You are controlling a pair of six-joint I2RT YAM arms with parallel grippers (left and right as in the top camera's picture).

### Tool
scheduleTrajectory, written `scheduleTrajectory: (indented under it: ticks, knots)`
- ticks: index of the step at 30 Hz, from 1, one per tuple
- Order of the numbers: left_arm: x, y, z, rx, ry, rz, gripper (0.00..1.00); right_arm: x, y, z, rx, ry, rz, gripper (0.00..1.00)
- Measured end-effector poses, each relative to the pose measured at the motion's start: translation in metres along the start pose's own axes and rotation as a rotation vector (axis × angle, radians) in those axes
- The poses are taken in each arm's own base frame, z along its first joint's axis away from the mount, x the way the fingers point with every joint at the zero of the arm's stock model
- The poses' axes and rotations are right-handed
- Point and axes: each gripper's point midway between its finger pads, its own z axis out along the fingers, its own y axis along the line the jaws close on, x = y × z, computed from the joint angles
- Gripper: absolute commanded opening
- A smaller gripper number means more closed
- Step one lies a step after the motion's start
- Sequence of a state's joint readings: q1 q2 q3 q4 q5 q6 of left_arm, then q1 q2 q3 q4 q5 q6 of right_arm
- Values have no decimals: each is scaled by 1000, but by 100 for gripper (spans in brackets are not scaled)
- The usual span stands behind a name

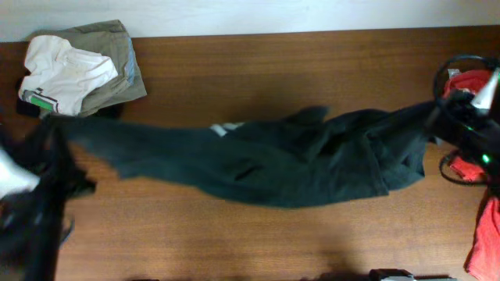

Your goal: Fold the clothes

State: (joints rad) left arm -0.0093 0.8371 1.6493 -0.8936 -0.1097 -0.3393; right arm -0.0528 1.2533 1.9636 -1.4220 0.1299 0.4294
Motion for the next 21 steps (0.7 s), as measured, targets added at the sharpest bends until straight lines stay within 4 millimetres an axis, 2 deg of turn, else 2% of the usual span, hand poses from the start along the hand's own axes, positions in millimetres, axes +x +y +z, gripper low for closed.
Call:
scheduleTrajectory:
  ticks: [2,7,9,11,12,13,14,15,16,17,18,19,20,21]
  knots:
    - [-17,2,-22,-13,-49,-5,1,-4,-1,-16,-20,-42,6,4]
    - [-31,5,-38,-38,-86,-3,1,-10,0,-33,-43,-92,14,4]
    - [-27,10,-32,-66,-67,1,1,-13,1,-33,-47,-101,15,4]
    - [-18,14,-9,-105,-17,11,1,-16,5,-18,-33,-73,11,4]
    - [-7,17,8,-129,32,20,1,-17,7,-6,-23,-48,7,4]
    - [5,20,26,-154,86,31,1,-17,9,11,-5,-12,2,4]
    - [30,27,61,-200,185,53,1,-14,13,44,28,62,-8,4]
    - [54,34,94,-245,276,73,1,-8,16,87,68,149,-31,5]
    - [81,43,125,-292,366,96,1,0,16,123,102,224,-48,10]
    - [116,54,156,-342,479,123,1,22,13,175,158,355,-78,21]
    - [149,63,178,-379,579,146,1,35,10,198,184,416,-94,25]
    - [172,70,190,-404,646,161,1,57,4,228,223,510,-109,33]
    - [200,79,202,-431,731,178,1,79,-2,256,259,599,-131,60]
    - [229,87,215,-453,813,193,1,90,-5,268,273,636,-137,69]
